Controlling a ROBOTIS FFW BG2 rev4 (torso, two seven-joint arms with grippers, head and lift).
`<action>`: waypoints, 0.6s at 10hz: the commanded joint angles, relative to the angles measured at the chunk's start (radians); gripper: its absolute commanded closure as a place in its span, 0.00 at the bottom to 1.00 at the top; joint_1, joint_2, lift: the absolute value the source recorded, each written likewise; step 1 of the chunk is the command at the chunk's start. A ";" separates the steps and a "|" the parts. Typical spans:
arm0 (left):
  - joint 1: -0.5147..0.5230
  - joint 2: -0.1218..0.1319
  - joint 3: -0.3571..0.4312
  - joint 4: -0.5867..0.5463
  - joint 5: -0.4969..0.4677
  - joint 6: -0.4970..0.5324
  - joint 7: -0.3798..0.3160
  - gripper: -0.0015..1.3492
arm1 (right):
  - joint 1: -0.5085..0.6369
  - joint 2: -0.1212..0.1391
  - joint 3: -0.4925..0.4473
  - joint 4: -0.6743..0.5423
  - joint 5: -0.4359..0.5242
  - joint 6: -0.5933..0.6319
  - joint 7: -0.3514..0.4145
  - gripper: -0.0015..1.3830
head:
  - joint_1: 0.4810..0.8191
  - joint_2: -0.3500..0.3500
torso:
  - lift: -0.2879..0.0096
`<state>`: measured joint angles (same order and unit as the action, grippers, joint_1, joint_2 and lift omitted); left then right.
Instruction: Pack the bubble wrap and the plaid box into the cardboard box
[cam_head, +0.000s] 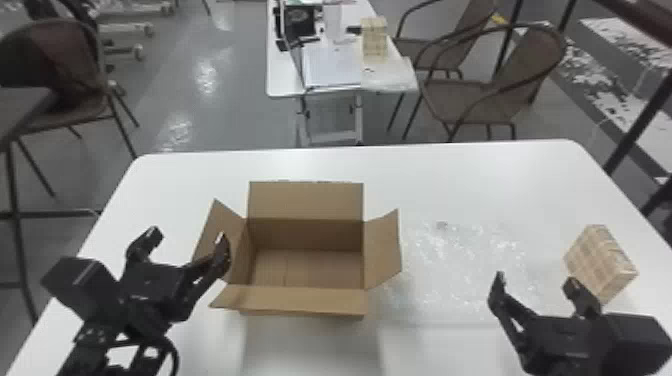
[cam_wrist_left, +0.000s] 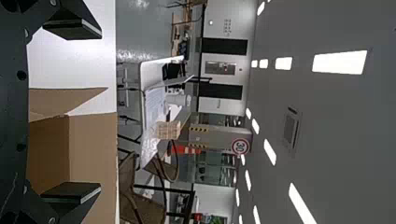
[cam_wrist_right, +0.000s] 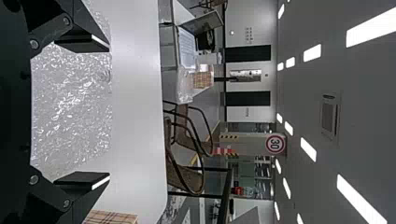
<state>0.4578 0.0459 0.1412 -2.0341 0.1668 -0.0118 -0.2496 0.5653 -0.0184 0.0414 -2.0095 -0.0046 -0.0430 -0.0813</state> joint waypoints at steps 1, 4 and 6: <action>-0.057 -0.018 0.047 0.000 0.011 0.118 -0.091 0.11 | -0.004 0.000 0.002 0.002 0.000 0.000 0.000 0.22 | 0.63 0.56 | 0.64; -0.192 -0.043 0.175 0.000 -0.052 0.374 -0.321 0.11 | -0.010 -0.006 0.008 0.006 -0.003 0.000 0.000 0.22 | 0.63 0.56 | 0.64; -0.246 -0.023 0.215 0.002 -0.039 0.546 -0.364 0.11 | -0.016 -0.009 0.014 0.011 -0.005 0.000 0.000 0.22 | 0.63 0.59 | 0.64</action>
<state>0.2307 0.0162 0.3458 -2.0331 0.1253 0.4745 -0.6105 0.5503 -0.0270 0.0535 -1.9999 -0.0091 -0.0430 -0.0813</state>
